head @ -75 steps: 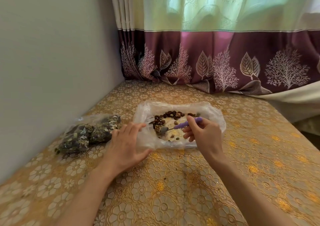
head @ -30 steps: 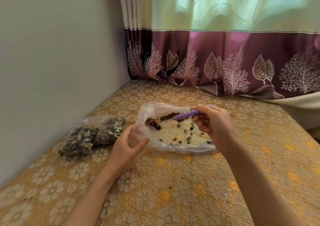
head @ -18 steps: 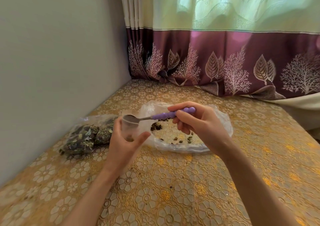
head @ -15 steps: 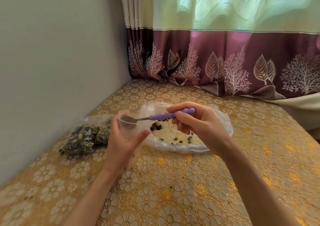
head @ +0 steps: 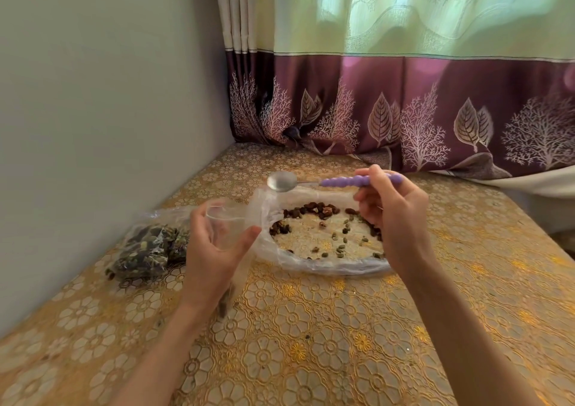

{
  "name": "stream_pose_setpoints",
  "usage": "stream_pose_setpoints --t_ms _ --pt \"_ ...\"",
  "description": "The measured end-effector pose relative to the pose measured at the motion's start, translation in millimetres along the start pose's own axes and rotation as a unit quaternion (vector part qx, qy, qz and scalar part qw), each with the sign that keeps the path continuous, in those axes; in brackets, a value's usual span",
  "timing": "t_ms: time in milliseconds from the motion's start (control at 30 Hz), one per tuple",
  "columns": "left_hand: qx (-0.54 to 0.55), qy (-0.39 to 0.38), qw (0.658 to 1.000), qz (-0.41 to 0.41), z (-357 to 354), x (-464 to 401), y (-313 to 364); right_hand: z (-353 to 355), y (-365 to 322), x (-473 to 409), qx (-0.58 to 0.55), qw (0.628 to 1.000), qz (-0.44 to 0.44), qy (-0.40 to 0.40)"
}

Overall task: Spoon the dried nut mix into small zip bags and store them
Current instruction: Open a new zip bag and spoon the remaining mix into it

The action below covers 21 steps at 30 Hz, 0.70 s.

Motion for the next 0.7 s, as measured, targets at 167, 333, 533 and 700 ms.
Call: stream_pose_setpoints --t_ms 167,333,533,700 --pt "0.001 -0.016 1.0 -0.014 -5 -1 2 38 16 -6 0.231 0.967 0.03 0.1" --pt "0.001 -0.015 0.999 -0.028 -5 -1 4 47 26 -9 0.349 0.927 0.058 0.122" --pt "0.028 -0.037 0.999 -0.026 -11 0 2 42 48 -11 0.343 0.935 0.027 0.089" --pt "0.033 -0.045 0.998 -0.02 -13 1 3 34 69 -11 0.281 0.956 -0.04 0.07"
Point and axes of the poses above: each hand's wrist, its own x-axis away from the middle knuckle, its own z-axis out of the back of the hand, y = z × x, the point moved 10 cm from there along -x, towards the middle knuckle
